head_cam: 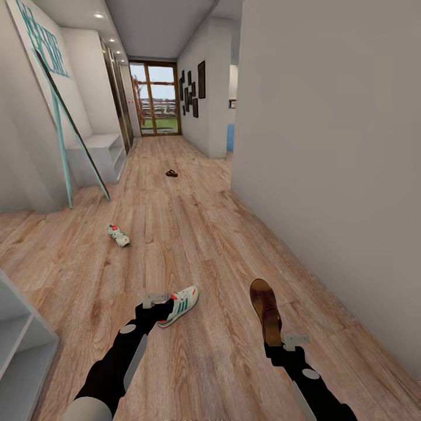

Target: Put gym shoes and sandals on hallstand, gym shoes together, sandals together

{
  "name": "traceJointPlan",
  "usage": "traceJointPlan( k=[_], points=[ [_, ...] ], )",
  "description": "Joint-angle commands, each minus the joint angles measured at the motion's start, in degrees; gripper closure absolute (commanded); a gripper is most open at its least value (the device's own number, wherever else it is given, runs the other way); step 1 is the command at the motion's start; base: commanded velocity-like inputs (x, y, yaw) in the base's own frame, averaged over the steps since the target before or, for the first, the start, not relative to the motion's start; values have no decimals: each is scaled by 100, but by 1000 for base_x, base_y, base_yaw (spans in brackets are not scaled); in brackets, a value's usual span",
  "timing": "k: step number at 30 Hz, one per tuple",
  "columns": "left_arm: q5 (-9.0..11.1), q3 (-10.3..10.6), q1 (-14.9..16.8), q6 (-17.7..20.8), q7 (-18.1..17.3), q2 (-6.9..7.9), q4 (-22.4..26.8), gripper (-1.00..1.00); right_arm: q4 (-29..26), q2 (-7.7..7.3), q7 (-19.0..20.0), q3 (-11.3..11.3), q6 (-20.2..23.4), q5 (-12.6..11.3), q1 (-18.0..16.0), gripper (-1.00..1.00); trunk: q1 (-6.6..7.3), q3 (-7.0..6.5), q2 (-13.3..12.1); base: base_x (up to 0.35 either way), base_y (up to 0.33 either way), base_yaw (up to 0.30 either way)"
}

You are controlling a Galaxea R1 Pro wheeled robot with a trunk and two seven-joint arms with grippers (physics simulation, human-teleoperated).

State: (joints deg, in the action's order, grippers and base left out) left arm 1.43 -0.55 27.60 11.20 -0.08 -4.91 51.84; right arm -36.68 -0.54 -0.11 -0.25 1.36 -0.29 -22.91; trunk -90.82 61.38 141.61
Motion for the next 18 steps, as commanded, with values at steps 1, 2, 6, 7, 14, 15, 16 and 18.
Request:
traceJointPlan(
  k=[1,2,6,7,14,15,16,18],
  points=[
    [15,-6,0,32,-1,-1,10,-100,-6,1,-6,-2,14,-23,-3,100,2,5,2,-104,253,-300],
    [15,-6,0,32,-1,-1,10,-100,-6,1,-6,-2,14,-23,-3,100,2,5,2,-96,234,-300],
    [15,-7,0,32,-1,-1,10,-100,-6,1,-6,-2,14,-23,-3,100,2,5,2,-39,94,-300],
    [15,-7,0,32,-1,-1,10,-100,-6,1,-6,-2,14,-23,-3,100,2,5,2,-9,22,-300],
    [15,-2,0,32,-1,-1,10,-100,-6,1,-6,-2,14,-23,-3,100,2,5,2,-33,47,-300],
    [15,-2,0,32,-1,-1,10,-100,-6,1,-6,-2,14,-23,-3,100,2,5,2,-96,146,-300],
    [15,-3,0,32,-1,-1,10,-100,-6,1,-6,-2,14,-23,-3,100,2,5,2,-100,154,-300],
    [15,-2,0,32,-1,-1,10,-100,-6,1,-6,-2,14,-23,-3,100,2,5,2,-108,173,-300]
  ],
)
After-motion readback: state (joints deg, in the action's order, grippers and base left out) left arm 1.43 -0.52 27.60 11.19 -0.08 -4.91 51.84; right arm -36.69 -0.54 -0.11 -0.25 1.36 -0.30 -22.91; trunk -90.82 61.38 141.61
